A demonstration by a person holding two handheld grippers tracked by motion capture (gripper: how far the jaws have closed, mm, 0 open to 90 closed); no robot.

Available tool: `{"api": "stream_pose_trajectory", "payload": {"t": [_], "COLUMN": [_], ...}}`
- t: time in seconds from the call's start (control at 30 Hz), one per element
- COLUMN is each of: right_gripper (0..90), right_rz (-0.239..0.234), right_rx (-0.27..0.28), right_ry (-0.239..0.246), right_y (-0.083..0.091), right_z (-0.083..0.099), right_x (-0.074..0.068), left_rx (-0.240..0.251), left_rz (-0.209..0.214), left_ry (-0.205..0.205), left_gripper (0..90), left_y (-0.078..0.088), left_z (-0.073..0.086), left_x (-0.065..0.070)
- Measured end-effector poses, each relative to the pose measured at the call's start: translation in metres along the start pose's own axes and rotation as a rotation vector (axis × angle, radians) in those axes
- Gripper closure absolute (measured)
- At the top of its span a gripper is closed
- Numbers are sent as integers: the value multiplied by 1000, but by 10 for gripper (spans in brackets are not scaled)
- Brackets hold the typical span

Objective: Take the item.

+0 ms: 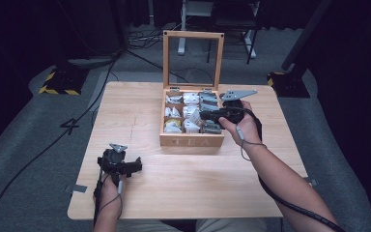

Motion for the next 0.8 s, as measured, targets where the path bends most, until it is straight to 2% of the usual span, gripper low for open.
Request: {"api": "stream_pose_trajectory", "payload": {"t": [0.33, 0.8], "right_gripper": [900, 900], "right_rz": [22, 79], "right_rx": [22, 25], "right_ry": [4, 22], "right_y": [30, 76], "right_z": [1, 9], "right_x": [2, 6], "left_rx": [-1, -1], "left_rz": [0, 0], "left_ry": [2, 1], "left_gripper": [0, 0], "left_y": [0, 0], "left_z": [0, 0], "left_x": [0, 0]}}
Point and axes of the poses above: each handheld gripper's, and its own axes: y roughly backward along the jaws, z roughly out of its underside, x roughly to its right, the point moved 1 cm from there along -y, roughly forward along the jaws, and after that the axes turned 4 degrees about x, right-handed, at the moved point
